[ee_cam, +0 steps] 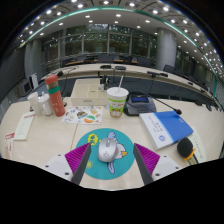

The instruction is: Arrange mouse

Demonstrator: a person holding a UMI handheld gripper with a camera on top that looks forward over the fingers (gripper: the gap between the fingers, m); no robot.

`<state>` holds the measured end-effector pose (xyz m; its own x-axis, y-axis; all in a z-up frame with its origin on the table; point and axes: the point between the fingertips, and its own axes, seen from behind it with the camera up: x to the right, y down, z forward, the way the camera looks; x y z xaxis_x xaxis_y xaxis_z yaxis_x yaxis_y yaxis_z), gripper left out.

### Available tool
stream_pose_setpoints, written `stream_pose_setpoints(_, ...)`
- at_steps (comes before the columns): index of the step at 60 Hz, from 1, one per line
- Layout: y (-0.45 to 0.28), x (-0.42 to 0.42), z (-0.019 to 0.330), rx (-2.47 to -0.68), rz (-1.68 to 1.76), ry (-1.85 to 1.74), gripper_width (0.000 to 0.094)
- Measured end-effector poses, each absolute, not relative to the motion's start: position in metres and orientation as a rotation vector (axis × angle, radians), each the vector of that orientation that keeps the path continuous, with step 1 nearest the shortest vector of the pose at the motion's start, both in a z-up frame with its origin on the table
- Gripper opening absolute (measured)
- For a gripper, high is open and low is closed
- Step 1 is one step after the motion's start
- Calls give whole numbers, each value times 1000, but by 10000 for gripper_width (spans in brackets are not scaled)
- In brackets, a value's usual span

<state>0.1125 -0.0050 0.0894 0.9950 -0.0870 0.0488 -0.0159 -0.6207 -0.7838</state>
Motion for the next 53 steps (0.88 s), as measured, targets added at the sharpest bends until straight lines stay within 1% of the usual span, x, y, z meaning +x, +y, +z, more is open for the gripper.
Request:
stream_pose_setpoints(9, -69, 94, 156, -2192, -96, 53, 862)
stream_pose_setpoints(19, -162, 67, 202, -2166, -64, 50, 858)
stream_pose_setpoints(29, -246, 51, 225, -2151, -68, 32, 860)
stream_pose_setpoints(35, -285, 41, 228, -2162, -40, 53, 860)
stream_pose_setpoints(44, -318, 42, 240, -2134, -73, 47, 859)
stream_pose_setpoints(53, -332, 44, 248, -2110, -84, 54, 857)
